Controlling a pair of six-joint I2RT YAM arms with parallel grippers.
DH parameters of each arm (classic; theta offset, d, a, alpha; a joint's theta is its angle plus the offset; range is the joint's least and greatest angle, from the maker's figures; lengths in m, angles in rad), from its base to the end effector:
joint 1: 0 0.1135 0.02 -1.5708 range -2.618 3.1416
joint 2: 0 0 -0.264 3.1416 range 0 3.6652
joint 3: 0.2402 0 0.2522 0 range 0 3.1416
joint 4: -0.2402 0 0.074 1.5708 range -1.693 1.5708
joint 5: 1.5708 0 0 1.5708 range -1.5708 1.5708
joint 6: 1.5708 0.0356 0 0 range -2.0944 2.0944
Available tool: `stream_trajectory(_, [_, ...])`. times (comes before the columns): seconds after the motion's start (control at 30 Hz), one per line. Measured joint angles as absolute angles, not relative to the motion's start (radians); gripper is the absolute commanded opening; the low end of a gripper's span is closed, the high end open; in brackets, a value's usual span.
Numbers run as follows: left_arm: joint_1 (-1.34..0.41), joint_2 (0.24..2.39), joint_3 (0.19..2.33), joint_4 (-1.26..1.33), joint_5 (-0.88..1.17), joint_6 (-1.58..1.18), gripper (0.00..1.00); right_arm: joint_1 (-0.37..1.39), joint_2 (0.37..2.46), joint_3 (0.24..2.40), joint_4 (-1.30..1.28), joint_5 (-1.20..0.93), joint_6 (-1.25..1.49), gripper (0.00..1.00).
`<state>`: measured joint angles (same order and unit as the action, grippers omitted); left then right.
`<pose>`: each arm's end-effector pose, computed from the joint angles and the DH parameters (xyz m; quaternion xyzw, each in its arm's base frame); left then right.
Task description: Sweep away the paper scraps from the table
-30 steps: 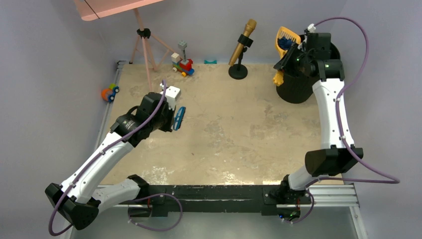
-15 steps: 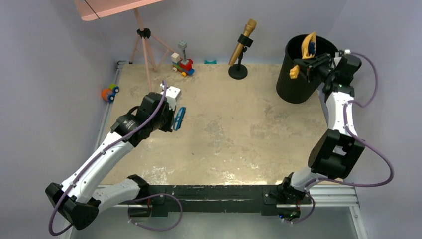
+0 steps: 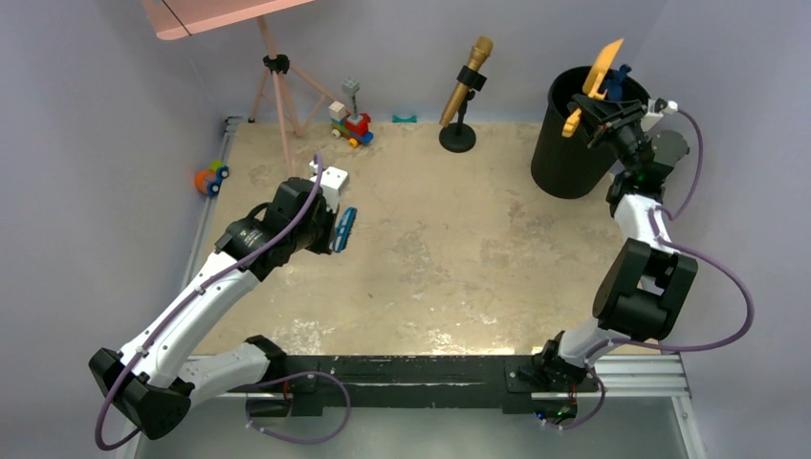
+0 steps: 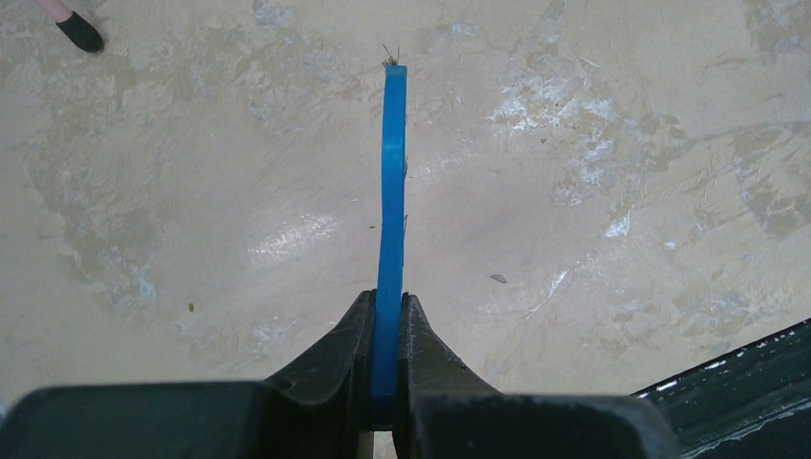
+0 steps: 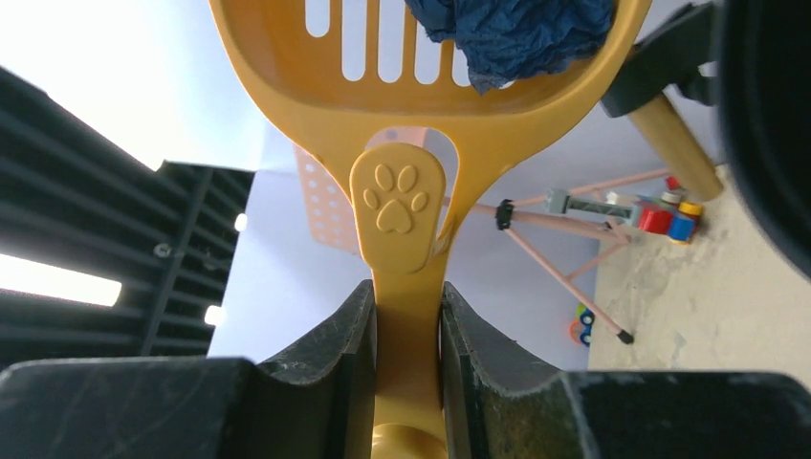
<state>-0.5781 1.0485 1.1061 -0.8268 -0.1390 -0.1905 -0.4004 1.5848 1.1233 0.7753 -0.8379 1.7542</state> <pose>0.1768 -0.1095 0.3403 0.1503 0.9065 -0.0866 0.3848 0.3444 -0.1170 0.3523 0.3171 0.5442 0.6493 0.4262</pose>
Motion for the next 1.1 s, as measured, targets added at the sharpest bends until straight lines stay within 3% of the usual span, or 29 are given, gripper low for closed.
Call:
stream_trajectory(0.2, [-0.578,1.051,1.106,-0.831,-0.139,-0.190,0.00,-0.400,1.611,1.053,1.062,-0.833,1.900,0.00])
stream_trajectory(0.37, [-0.578,1.055,1.106,-0.831,-0.139,-0.190,0.00,-0.401,1.750,0.897,1.443,-0.783,1.976,0.00])
stream_trajectory(0.57, [-0.578,1.076,1.106,-0.832,-0.138,-0.189,0.00,-0.408,1.780,0.899,1.546,-0.747,2.037,0.00])
stream_trajectory(0.87, [-0.578,1.081,1.106,-0.835,-0.138,-0.181,0.00,-0.407,1.685,1.101,1.233,-0.876,1.969,0.00])
stream_trajectory(1.1, [-0.578,1.081,1.106,-0.839,-0.138,-0.179,0.00,-0.368,1.511,1.272,0.598,-0.972,1.469,0.00])
